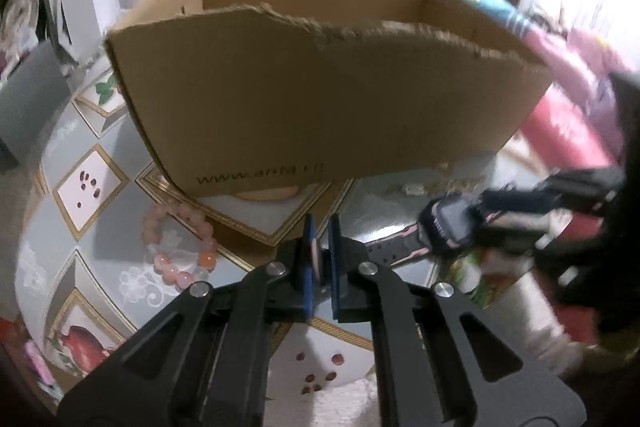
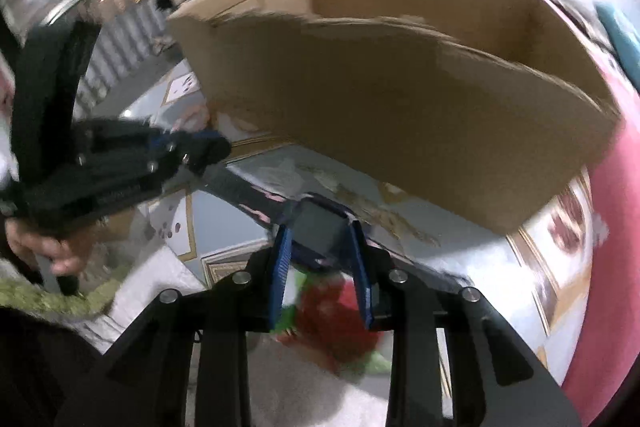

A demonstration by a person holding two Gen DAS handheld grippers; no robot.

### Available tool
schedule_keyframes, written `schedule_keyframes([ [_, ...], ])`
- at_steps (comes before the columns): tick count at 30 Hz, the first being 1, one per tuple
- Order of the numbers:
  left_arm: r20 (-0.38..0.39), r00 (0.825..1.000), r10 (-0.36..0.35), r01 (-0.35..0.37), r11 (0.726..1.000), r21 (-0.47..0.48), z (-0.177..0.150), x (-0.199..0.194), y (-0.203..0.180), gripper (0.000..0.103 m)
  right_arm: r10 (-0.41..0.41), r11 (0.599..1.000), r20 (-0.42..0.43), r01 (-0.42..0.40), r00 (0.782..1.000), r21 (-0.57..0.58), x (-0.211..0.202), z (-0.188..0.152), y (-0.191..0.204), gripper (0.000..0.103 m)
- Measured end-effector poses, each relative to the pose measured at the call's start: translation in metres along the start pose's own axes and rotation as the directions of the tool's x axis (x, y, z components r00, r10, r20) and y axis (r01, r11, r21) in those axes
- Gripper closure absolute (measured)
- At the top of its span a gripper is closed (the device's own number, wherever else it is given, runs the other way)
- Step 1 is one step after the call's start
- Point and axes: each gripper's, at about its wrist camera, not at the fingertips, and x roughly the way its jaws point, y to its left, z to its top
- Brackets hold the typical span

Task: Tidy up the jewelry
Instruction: 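Carry the smartwatch over the box rim and lower it inside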

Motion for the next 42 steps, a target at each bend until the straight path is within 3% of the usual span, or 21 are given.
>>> schedule_keyframes([
  [5,-0.016,1.0,0.026,-0.026,0.999,0.023,0.003,0.011,-0.008,0.097,-0.035,0.982,0.005,0.034,0.999,0.187,-0.024,-0.015,-0.044,0.061],
  [11,-0.018,0.998,0.054,-0.053,0.997,0.051,-0.006,0.009,0.006,0.097,-0.042,0.912,-0.002,0.039,0.999,0.409,-0.026,-0.033,-0.09,0.06],
  [17,-0.02,0.998,0.061,-0.06,0.997,0.038,-0.007,0.013,0.003,0.097,0.017,0.897,0.025,-0.027,1.0,0.441,-0.01,-0.027,-0.091,0.061],
  [20,-0.018,0.998,0.068,-0.067,0.997,0.037,-0.009,0.014,0.003,0.097,0.05,0.888,0.037,-0.061,0.998,0.456,-0.004,-0.024,-0.089,0.068],
  [23,-0.018,0.997,0.07,-0.07,0.997,0.037,-0.009,0.015,0.004,0.097,0.081,0.863,0.064,-0.102,0.995,0.494,-0.006,-0.027,-0.092,0.073],
  [27,-0.017,0.997,0.074,-0.073,0.996,0.041,-0.009,0.016,0.002,0.097,0.189,0.799,0.148,-0.239,0.971,0.552,-0.008,-0.031,-0.094,0.079],
  [32,-0.018,0.997,0.079,-0.078,0.996,0.04,-0.009,0.016,0.003,0.097,0.134,0.848,0.141,-0.187,0.981,0.496,-0.013,-0.025,-0.079,0.096],
  [34,-0.018,0.997,0.082,-0.081,0.996,0.041,-0.009,0.016,0.002,0.097,0.125,0.884,0.146,-0.177,0.981,0.433,-0.019,-0.019,-0.065,0.096],
  [38,-0.015,0.996,0.086,-0.085,0.996,0.04,-0.01,0.016,0.002,0.097,0.126,0.964,0.166,-0.16,0.978,0.212,-0.036,-0.004,-0.013,0.096],
  [42,-0.012,0.997,0.082,-0.082,0.996,0.035,-0.01,0.016,0.003,0.097,0.185,0.981,0.187,-0.194,0.965,0.027,-0.05,0.0,0.034,0.096],
])
